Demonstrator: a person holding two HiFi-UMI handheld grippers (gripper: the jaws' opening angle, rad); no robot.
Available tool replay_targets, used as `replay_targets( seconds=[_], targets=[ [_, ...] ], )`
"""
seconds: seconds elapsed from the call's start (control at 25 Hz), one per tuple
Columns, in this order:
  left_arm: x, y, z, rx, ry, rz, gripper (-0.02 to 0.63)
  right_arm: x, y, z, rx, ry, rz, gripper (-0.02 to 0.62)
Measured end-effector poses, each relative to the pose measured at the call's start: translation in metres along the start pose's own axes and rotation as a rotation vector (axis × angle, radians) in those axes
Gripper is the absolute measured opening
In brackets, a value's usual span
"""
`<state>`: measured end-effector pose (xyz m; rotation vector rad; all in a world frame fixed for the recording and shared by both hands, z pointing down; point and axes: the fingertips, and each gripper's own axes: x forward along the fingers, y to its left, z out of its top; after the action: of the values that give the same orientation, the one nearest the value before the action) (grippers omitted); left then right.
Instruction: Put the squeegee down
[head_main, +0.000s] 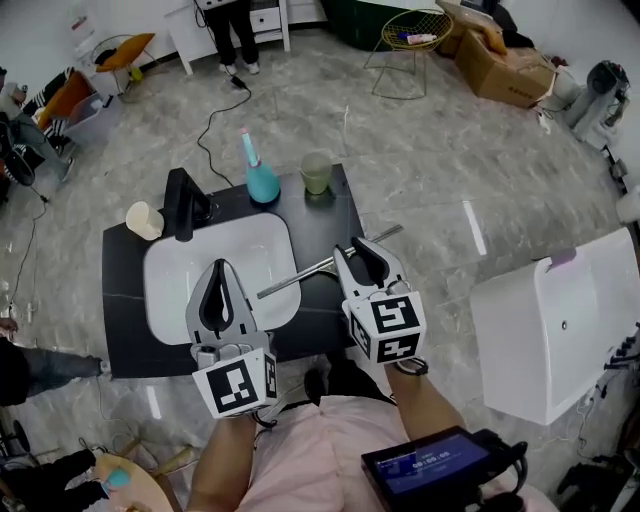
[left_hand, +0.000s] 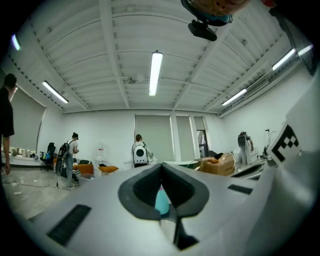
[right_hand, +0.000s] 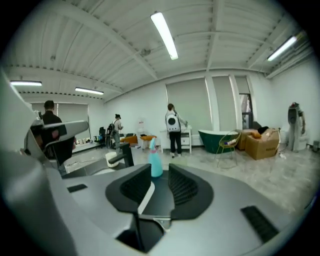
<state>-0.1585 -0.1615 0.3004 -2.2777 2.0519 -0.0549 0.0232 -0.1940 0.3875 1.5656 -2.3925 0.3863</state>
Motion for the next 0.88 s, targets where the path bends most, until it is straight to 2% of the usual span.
replay_targets(
  seconds=[0.16,0.32,0.68,0.88],
  targets=[
    [0.006,0.001,0.039,0.014,-0.078,-0.013,0.009,-0.025,0.005,0.054,-0.049,-0.148,-0.021,0.059],
    [0.004,-0.002,0.066,0.012,-0.116,-0.027,0.009,-0.049,0.005,0.084,-0.075,-0.223,-0.047,0.001],
    [0.001,-0.015,0.073,0.000,-0.135,-0.055,0.009,-0.064,0.000,0.093,-0.118,-0.259,-0.076,-0.002],
    [-0.001,-0.013,0.072,-0.001,-0.135,-0.051,0.009,-0.063,0.005,0.095,-0.125,-0.261,-0.063,-0.003]
  ],
)
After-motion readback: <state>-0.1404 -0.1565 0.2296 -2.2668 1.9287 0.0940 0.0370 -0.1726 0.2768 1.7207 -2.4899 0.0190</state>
